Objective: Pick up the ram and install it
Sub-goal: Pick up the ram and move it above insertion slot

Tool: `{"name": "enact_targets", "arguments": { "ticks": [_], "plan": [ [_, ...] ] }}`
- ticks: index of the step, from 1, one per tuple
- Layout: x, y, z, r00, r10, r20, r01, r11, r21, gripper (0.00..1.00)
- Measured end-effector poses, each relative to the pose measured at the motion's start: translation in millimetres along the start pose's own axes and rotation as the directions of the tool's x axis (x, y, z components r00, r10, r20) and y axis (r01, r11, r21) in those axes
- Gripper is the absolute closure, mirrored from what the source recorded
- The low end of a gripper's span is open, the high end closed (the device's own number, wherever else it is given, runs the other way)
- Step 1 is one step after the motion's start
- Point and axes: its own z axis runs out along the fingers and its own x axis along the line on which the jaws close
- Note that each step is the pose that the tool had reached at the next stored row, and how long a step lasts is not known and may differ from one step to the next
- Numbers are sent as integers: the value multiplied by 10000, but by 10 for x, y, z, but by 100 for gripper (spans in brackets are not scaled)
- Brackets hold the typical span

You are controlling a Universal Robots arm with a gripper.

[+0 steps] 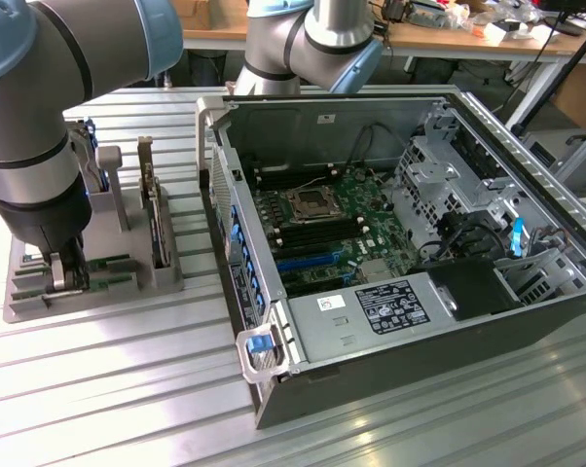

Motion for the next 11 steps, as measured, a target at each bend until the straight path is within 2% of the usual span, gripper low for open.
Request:
{"name": "enact_targets", "arguments": {
  "ticks": [11],
  "plan": [
    [0, 1, -57, 10000, 1, 0, -1, 10000, 0, 88]
  ]
}}
